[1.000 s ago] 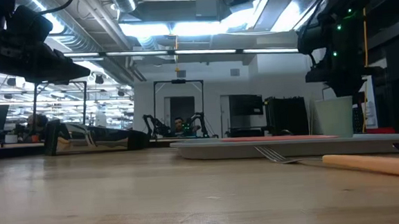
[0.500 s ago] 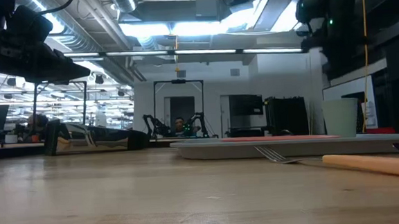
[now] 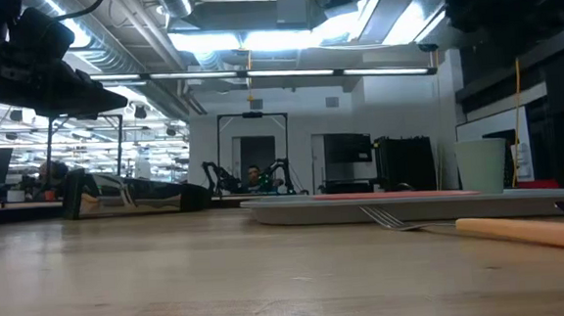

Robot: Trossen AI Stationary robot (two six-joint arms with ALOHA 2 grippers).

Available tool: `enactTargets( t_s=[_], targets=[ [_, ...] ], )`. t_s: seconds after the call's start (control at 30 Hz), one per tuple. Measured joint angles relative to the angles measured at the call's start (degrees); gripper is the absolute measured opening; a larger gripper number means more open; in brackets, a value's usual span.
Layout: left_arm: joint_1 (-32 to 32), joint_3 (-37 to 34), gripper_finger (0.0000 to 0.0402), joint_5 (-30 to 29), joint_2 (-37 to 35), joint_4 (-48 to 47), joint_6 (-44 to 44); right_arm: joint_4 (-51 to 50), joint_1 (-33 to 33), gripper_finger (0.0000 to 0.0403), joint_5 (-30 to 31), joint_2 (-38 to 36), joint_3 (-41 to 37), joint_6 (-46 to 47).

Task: Pick and place plate/cup/fork/spoon on tray
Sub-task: Put the orange fork on the gray serving tray to the right side of the pink plate

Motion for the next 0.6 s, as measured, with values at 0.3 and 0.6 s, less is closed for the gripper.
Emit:
enactTargets(
  t_s=[0.3,0.6],
  targets=[
    [0.0,0.0,0.0000,0.0,0.0,0.0,0.0,41.5,36.8,0.0045,3.0,-2.0,-22.6,32.0],
    [0.0,0.0,0.0000,0.0,0.0,0.0,0.0,86.9,53.0,0.0045,15.8,4.4,-22.4,8.2]
  ],
)
